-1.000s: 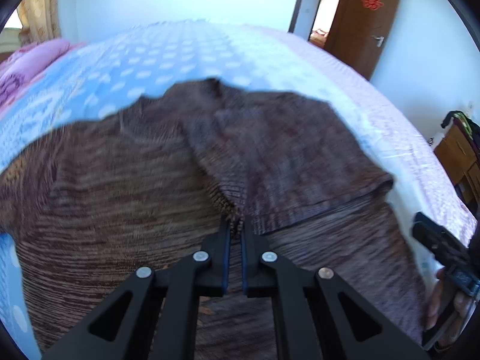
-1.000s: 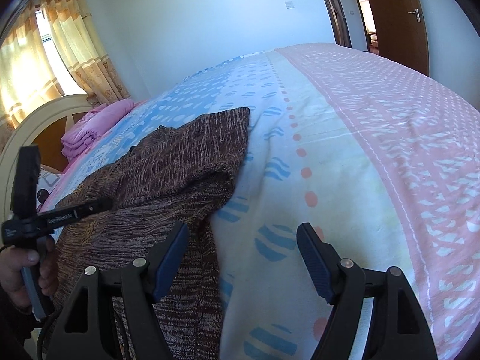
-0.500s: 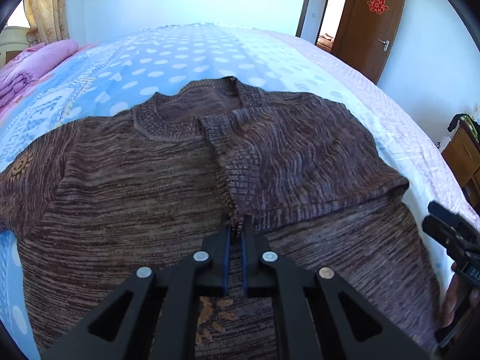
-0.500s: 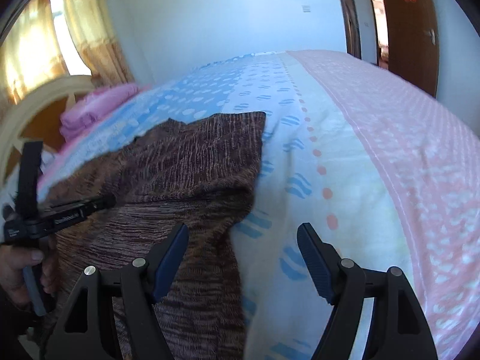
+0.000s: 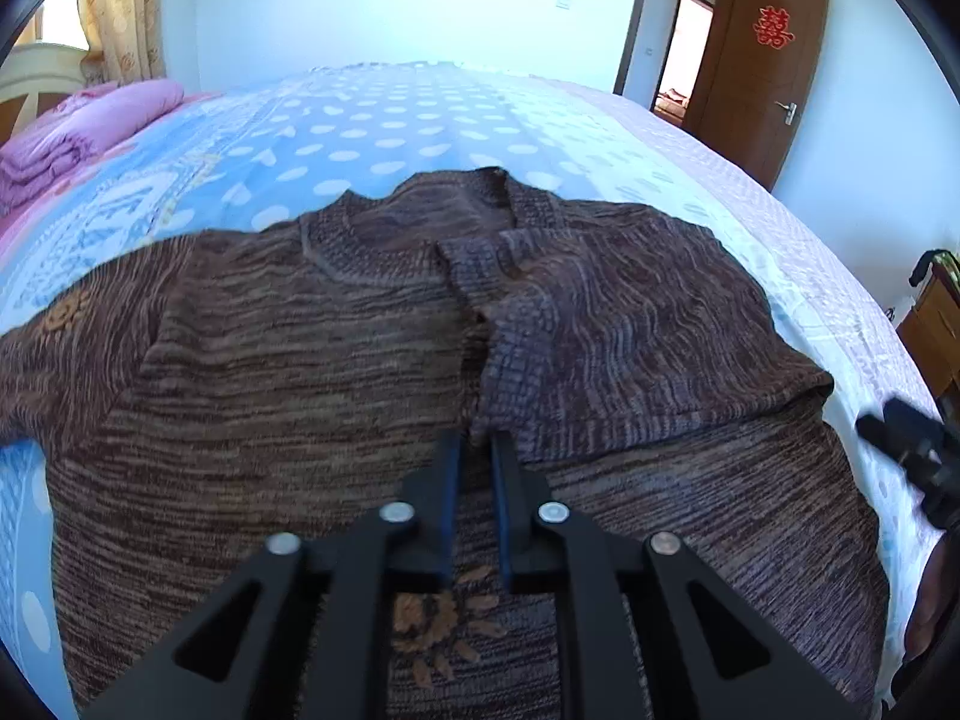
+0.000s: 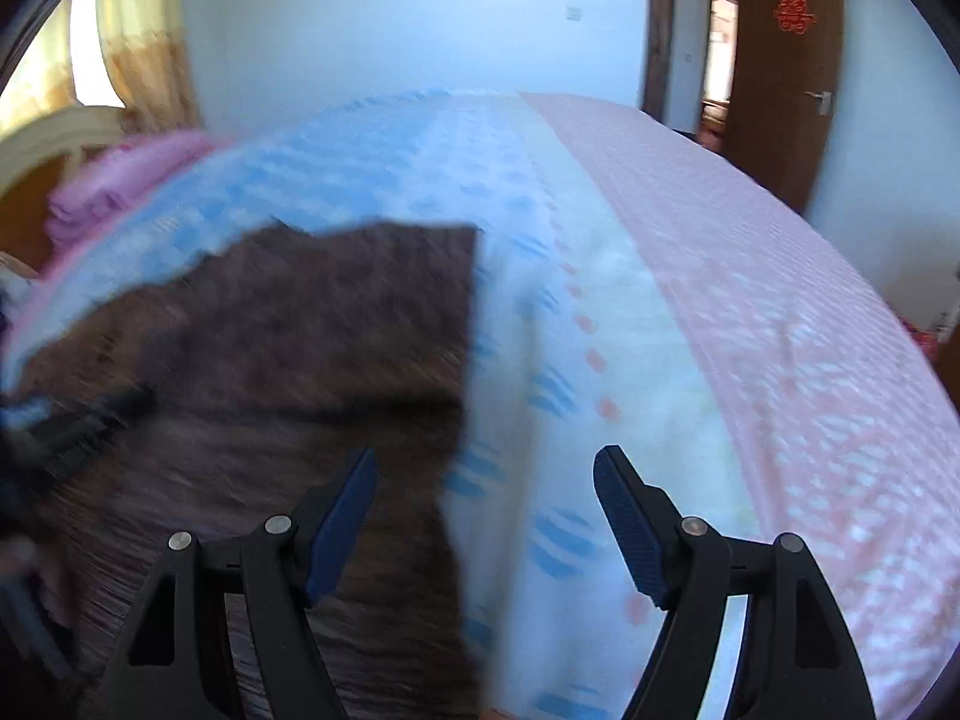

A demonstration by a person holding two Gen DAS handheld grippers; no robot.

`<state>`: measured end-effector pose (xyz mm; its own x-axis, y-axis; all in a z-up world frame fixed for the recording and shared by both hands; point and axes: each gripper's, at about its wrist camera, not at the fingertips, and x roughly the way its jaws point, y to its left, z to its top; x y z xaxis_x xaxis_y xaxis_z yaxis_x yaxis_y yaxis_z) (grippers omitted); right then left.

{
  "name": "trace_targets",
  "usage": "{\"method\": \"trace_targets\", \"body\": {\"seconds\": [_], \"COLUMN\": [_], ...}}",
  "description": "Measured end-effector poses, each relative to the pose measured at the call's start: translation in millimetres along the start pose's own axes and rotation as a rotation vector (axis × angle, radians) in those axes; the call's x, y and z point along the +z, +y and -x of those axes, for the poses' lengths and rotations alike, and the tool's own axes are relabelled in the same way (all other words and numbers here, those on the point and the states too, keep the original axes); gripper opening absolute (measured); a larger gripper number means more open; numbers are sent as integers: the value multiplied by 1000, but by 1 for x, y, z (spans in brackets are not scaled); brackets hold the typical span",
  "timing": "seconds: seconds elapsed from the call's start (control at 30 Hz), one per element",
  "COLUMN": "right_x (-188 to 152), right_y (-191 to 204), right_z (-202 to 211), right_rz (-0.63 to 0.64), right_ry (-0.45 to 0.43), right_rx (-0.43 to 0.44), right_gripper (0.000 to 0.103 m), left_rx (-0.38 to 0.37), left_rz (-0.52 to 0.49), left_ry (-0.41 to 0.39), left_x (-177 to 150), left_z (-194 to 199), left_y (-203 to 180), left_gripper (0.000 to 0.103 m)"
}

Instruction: Fold small clothes

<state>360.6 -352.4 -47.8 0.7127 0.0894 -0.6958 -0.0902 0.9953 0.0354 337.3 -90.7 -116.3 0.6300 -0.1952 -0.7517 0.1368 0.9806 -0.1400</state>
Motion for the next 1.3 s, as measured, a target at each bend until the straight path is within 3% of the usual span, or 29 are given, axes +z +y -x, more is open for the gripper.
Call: {"method": "trace_targets", "body": {"seconds": [0.13, 0.17, 0.23, 0.27, 0.33, 0.47, 0.5, 0.57, 0.63, 0.67, 0.77, 0.87, 0.93, 1.0, 1.07, 1.13, 1.2, 1.27, 1.3], "right_x": [24, 27, 26, 22, 12, 14, 13, 12, 10, 9, 9, 9, 8, 8, 7, 7, 8, 8, 8], "right_y": [19, 24, 32, 35, 34, 25, 27, 31, 36, 38, 37, 36, 39, 41, 41, 43, 46, 46, 45], "right_z": [-8, -16, -29, -39, -59, -71, -72, -73, -72, -71, -70, -71, -71, -71, -71, -71, -72, -72, -72], "right_rz": [-33, -29, -2, 15, 9, -36, -25, -5, 23, 29, 21, 13, 33, 41, 37, 45, 56, 56, 52], "right_ry": [-39, -42, -52, -45, 5, 52, 58, 55, 50, 47, 42, 42, 47, 45, 44, 45, 45, 43, 42], "right_rx": [226, 236, 202, 171, 132, 146, 138, 117, 86, 80, 88, 96, 88, 80, 82, 73, 62, 62, 66], "right_gripper": [75, 75, 75, 75, 75, 75, 75, 76, 76, 76, 76, 77, 80, 80, 80, 80, 80, 81, 81], "left_rx": [-69, -88, -125, -139, -139, -158, -163, -136, -114, -93, -62, 27, 58, 0, -90, -137, -132, -116, -114], "left_rz": [70, 88, 112, 115, 101, 68, 57, 41, 21, 18, 28, -4, -15, 42, 112, 131, 113, 59, 45], "left_ry": [-8, -19, -31, -30, -22, 19, 42, 55, 70, 70, 2, -66, -45, -1, 6, 9, -15, -30, -17], "left_x": [3, 6, 17, 25, 40, 69, 73, 78, 80, 80, 82, 88, 90, 87, 82, 81, 81, 82, 83], "left_z": [12, 16, 21, 22, 18, -11, -21, -40, -54, -59, -50, -42, -49, -52, -45, -41, -39, -47, -52], "left_y": [14, 19, 26, 28, 29, 23, 20, 15, 11, 12, 18, 25, 30, 39, 41, 37, 29, 15, 11], "left_gripper": [21, 24, 45, 49, 52, 52, 50, 36, 9, 6, 5, 5, 5, 5, 10, 41, 57, 56, 43]}}
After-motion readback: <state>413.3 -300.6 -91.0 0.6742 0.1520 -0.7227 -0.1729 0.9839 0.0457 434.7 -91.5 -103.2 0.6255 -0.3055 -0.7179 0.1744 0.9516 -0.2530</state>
